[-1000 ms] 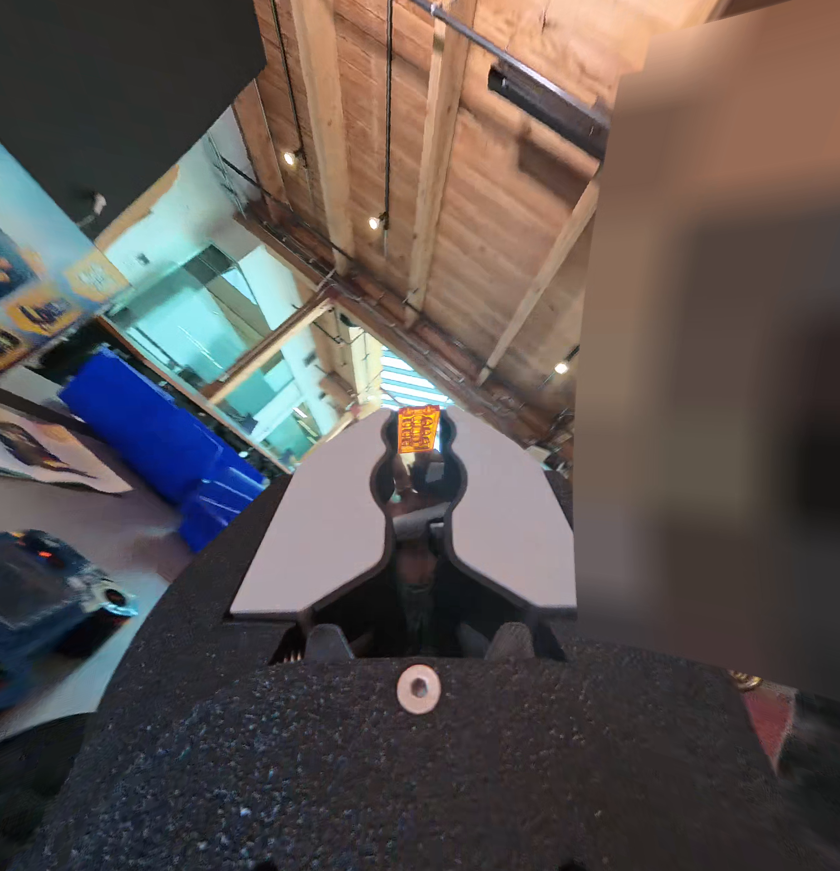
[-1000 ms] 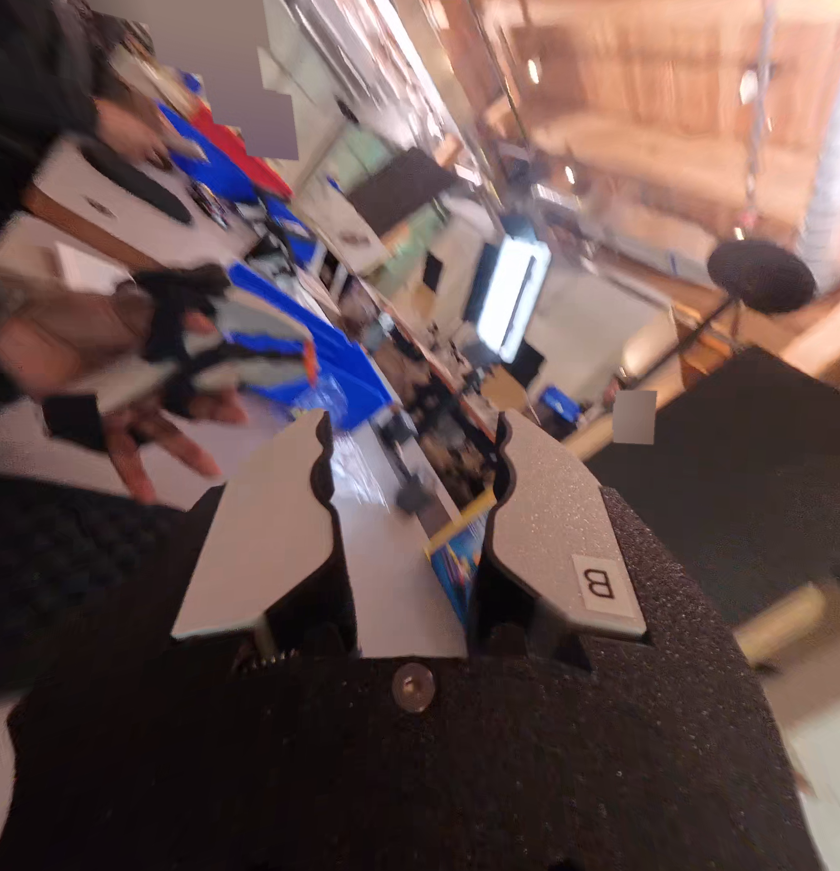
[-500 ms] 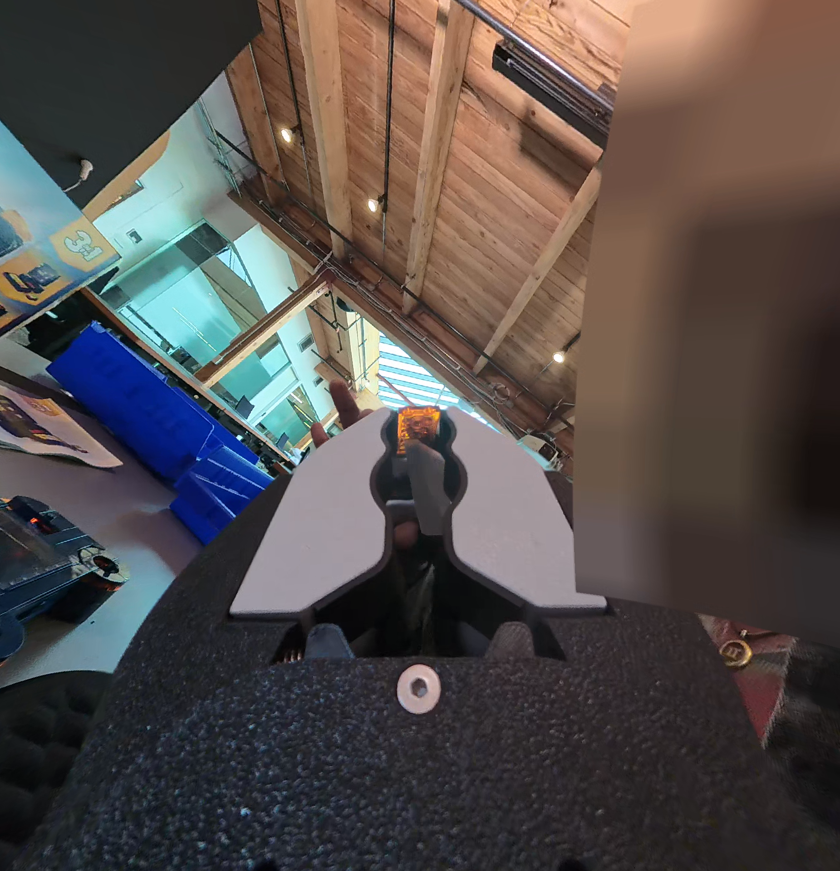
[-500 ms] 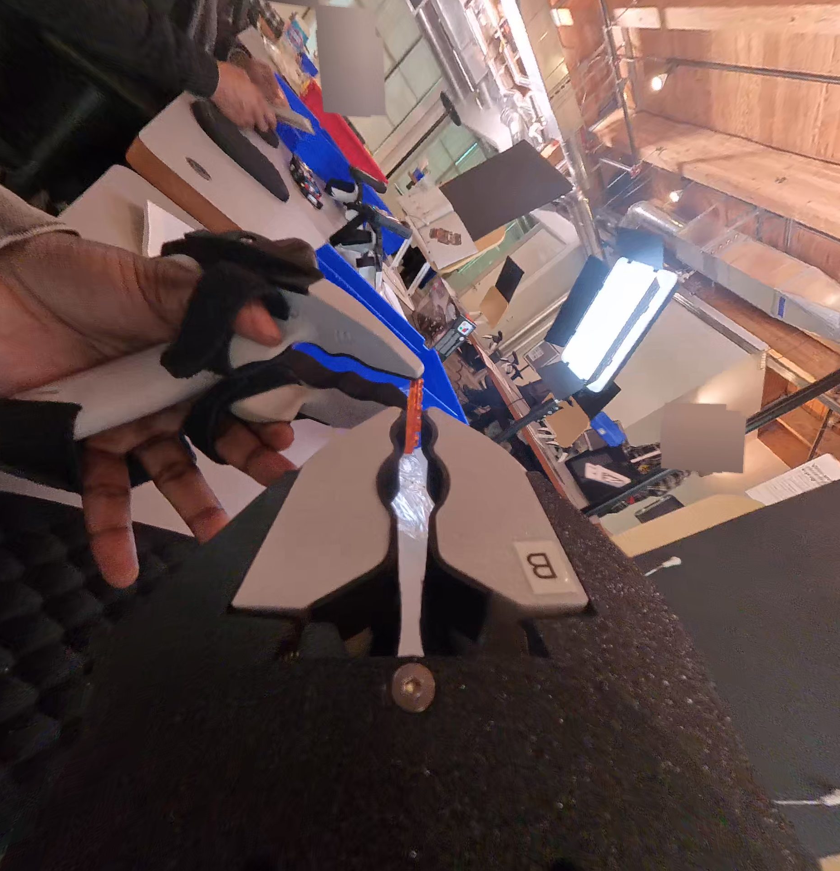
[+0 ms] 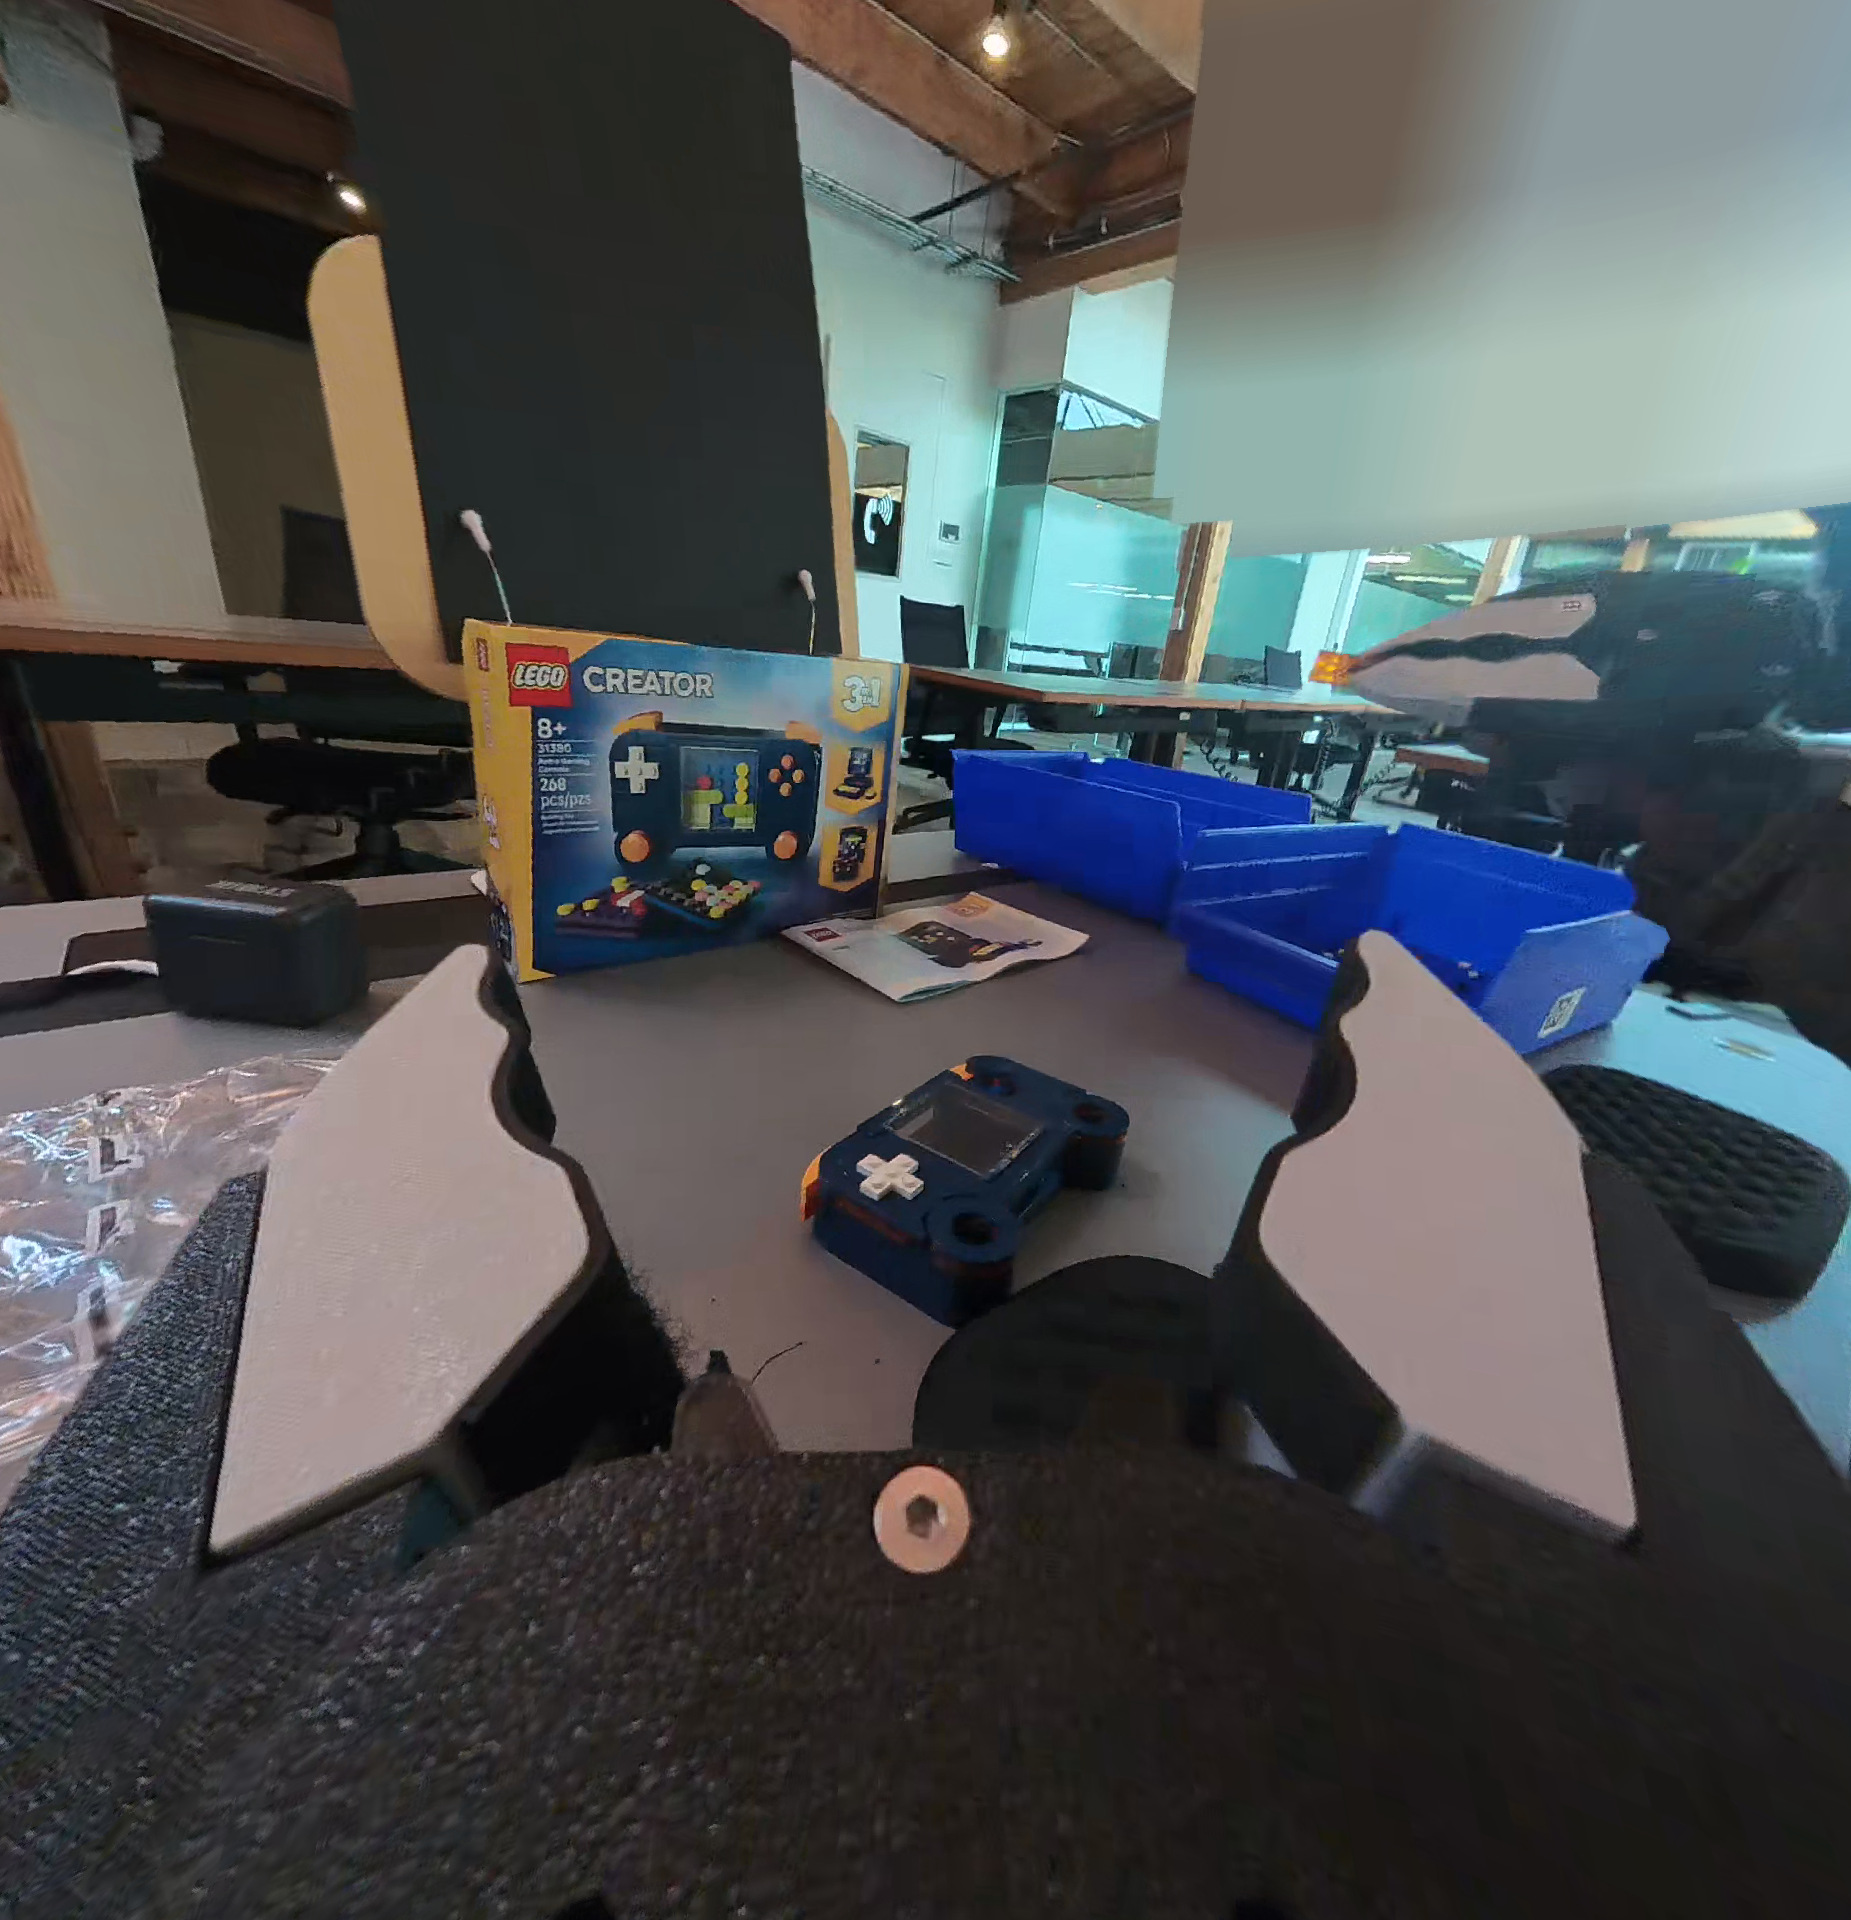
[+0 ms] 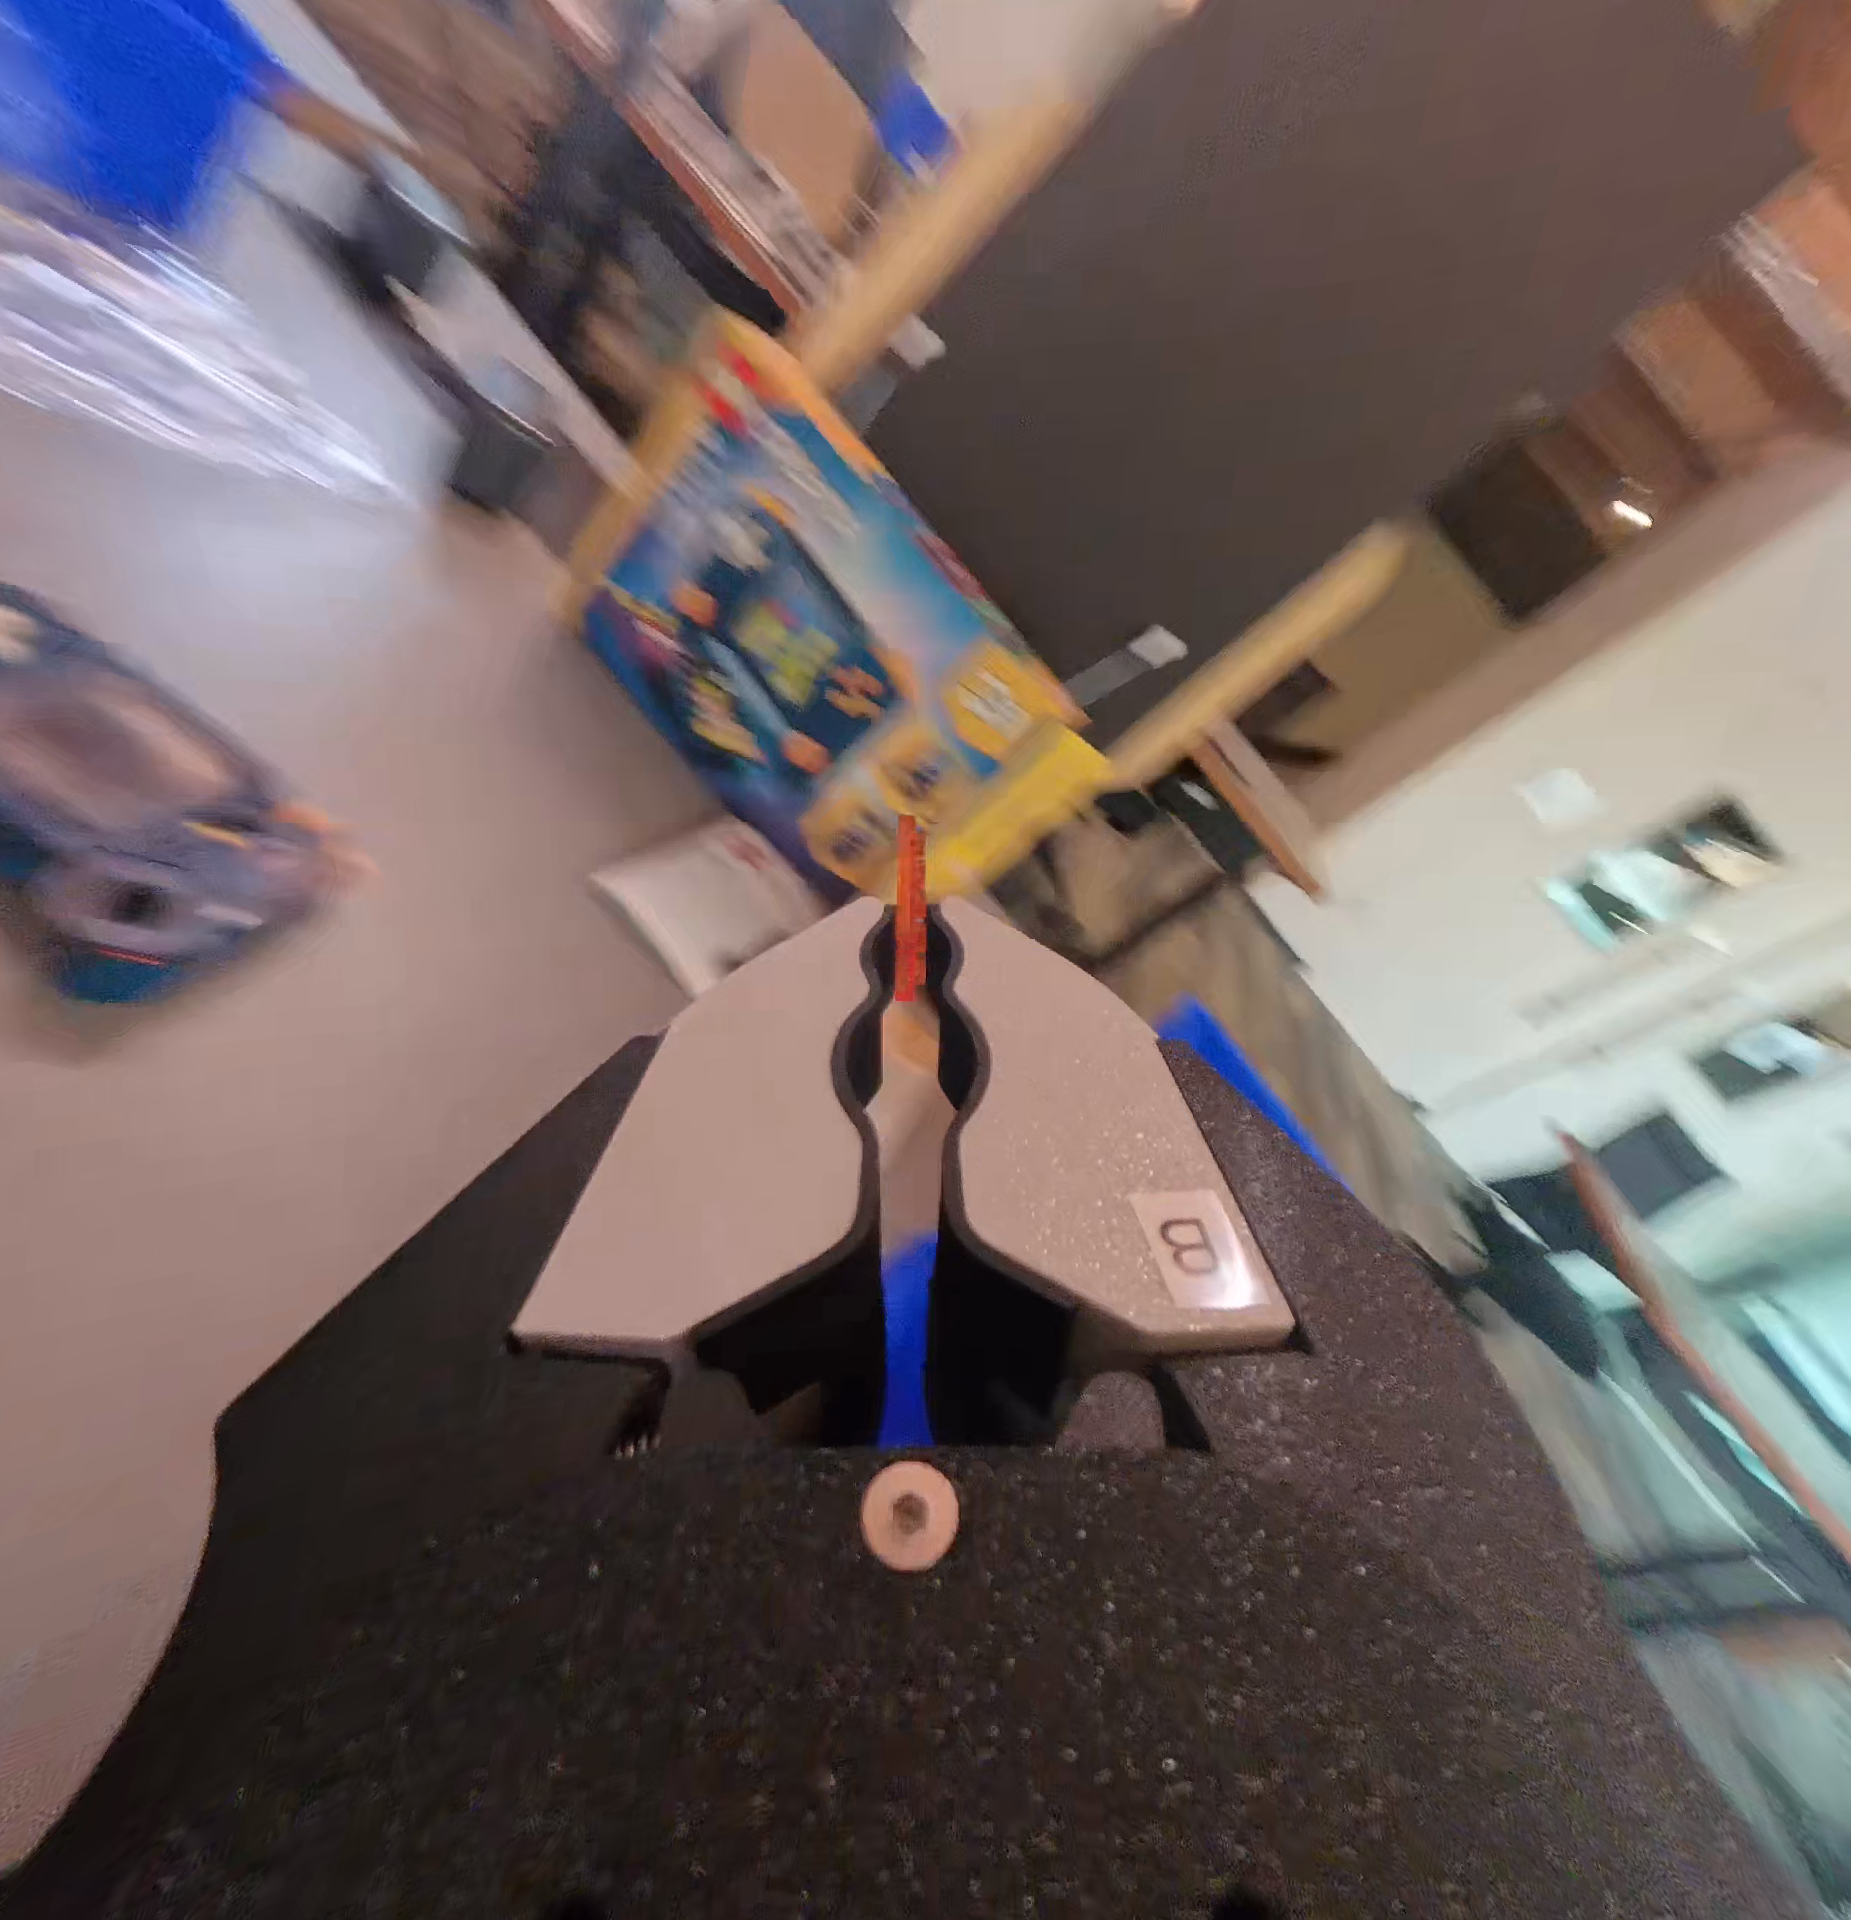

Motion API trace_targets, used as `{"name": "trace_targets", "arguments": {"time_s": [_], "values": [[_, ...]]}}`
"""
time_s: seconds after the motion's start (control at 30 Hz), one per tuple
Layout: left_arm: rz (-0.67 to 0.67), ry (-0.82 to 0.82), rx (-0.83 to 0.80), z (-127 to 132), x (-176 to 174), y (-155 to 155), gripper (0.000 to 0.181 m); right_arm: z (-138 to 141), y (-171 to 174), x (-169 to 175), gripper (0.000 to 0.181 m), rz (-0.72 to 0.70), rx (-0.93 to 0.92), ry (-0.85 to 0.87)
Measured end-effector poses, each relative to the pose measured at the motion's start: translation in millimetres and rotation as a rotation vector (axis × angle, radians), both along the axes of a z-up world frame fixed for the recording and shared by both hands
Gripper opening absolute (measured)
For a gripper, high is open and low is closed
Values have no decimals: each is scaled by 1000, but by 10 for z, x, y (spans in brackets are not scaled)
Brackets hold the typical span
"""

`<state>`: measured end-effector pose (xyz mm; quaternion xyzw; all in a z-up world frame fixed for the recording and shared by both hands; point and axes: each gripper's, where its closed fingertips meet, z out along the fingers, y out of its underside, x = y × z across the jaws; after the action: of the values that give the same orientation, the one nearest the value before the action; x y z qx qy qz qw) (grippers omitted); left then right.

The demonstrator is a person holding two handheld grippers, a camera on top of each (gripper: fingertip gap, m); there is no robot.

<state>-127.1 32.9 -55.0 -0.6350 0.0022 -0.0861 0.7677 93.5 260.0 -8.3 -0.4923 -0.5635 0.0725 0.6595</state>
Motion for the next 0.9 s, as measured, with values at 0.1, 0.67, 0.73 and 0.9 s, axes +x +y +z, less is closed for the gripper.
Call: {"name": "trace_targets", "arguments": {"time_s": [0.1, 0.67, 0.73, 0.9], "values": [[26, -26, 22, 21, -85, -42, 136, 145, 817, 466, 4, -220, 31, -90], [139, -17, 54, 217, -338, -277, 126, -417, 2964, 988, 28, -506, -606, -67], [120, -10, 49, 225, -299, -263, 126, -344, 2980, 952, 42, -507, -585, -52], [102, 13, 57, 241, -236, -233, 128, 202, 2513, 499, 86, -302, -513, 154]]}}
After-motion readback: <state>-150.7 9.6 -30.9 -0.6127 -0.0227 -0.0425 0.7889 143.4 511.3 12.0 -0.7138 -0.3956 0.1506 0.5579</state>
